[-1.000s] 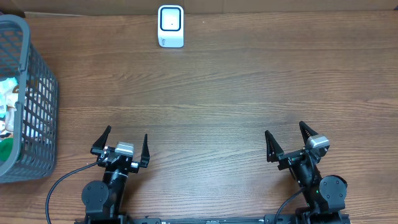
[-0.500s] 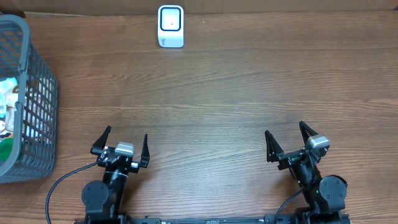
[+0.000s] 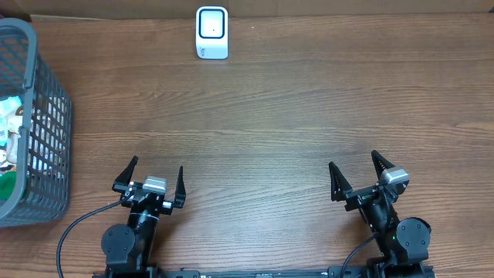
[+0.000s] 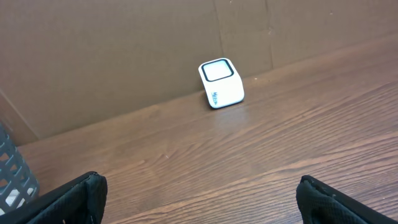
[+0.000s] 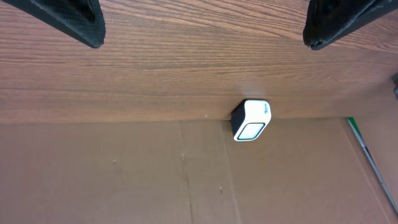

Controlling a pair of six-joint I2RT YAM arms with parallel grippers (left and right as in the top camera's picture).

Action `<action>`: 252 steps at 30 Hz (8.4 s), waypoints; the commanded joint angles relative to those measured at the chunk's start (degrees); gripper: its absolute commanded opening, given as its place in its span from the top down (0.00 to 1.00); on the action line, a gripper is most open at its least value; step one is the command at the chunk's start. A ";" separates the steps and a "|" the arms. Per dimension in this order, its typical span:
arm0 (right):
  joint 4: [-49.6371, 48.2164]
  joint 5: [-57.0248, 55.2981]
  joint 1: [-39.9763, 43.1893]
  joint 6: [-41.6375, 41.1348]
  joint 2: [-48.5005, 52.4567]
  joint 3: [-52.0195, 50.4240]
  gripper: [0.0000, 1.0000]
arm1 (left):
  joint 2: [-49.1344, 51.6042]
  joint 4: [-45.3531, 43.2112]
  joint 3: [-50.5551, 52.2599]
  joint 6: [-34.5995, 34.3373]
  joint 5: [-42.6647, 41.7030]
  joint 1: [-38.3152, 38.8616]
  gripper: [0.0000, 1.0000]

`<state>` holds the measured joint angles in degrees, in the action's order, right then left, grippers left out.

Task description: Scan the item barcode

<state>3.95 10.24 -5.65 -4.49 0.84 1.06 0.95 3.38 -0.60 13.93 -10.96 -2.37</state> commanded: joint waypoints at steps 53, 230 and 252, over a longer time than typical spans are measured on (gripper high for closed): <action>-0.31 0.13 0.26 -0.13 -0.68 -0.61 0.00 | -0.70 -0.20 0.33 -0.22 -0.87 -0.24 0.00; -0.31 0.13 0.26 -0.13 -0.68 -0.61 0.00 | 110.29 88.91 -158.11 -28.33 -7.39 -46.40 0.41; -0.31 0.13 0.26 -0.13 -0.68 -0.61 0.00 | 108.13 92.30 -134.94 -30.95 5.79 10.32 0.44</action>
<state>3.92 10.26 -5.65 -4.51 0.69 1.06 108.99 96.44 -142.39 -13.69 -14.20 2.04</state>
